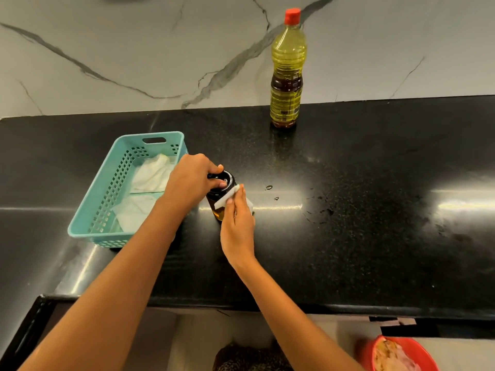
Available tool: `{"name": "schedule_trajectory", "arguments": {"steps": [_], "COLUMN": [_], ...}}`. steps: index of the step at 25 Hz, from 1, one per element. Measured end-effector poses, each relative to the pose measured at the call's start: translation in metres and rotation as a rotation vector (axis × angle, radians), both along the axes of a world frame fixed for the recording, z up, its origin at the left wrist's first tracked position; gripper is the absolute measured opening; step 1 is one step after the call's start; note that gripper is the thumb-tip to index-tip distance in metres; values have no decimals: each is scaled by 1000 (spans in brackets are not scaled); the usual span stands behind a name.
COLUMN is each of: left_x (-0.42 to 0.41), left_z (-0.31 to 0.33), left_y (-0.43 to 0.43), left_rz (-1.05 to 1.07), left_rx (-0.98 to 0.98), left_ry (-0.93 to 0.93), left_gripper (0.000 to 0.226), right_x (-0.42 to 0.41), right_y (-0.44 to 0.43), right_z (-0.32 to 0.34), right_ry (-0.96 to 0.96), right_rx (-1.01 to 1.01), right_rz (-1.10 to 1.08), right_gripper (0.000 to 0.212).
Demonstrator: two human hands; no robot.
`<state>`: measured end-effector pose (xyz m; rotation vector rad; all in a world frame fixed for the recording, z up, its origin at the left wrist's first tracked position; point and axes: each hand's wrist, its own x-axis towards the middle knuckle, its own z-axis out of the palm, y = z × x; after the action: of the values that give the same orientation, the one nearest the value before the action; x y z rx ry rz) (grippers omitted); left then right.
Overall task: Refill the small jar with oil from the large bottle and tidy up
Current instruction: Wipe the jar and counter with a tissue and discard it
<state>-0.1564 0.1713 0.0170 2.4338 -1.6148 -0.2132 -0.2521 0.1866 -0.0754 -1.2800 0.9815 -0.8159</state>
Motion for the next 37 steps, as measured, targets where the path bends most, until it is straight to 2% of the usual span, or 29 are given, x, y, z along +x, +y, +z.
{"name": "schedule_trajectory", "arguments": {"steps": [3, 7, 9, 11, 14, 16, 18, 19, 21, 23, 26, 29, 34, 37], "left_x": [0, -1, -1, -1, 0, -1, -1, 0, 1, 1, 1, 2, 3, 5], "left_z": [0, 0, 0, -1, -1, -2, -2, -2, -3, -3, -3, -1, 0, 1], "left_y": [0, -2, -2, 0, 1, 0, -1, -1, 0, 2, 2, 1, 2, 2], "left_rz": [2, 13, 23, 27, 27, 26, 26, 22, 13, 14, 12, 3, -39, -38], "left_rx": [-5, 30, 21, 1, -1, 19, 30, 22, 8, 3, 14, 41, 40, 34], "left_ry": [1, 12, 16, 18, 17, 23, 24, 24, 26, 25, 29, 14, -7, -8], "left_gripper": [39, 43, 42, 41, 41, 43, 43, 42, 41, 40, 42, 44, 41, 42], "right_x": [-5, -2, 2, 4, -1, -6, -4, -1, 7, 9, 1, -2, -16, -22], "right_y": [17, 19, 5, 4, 20, 19, 6, -1, -7, -4, 4, -15, -23, -8], "right_z": [1, -24, -19, -8, -11, -21, -19, -13, 2, 6, -14, -18, 9, -9], "right_ry": [-4, 71, 27, -31, 31, 102, 117, 64, -42, -67, 19, 132, -5, 76], "right_rx": [-67, 66, 75, -5, -186, -102, -10, -4, -71, -107, -15, 5, -183, -86], "right_rz": [32, 50, -20, -78, -215, -272, -258, -250, -230, -199, -137, -114, -263, -224], "right_gripper": [51, 53, 50, 47, 39, 32, 29, 28, 28, 36, 42, 39, 21, 17]}}
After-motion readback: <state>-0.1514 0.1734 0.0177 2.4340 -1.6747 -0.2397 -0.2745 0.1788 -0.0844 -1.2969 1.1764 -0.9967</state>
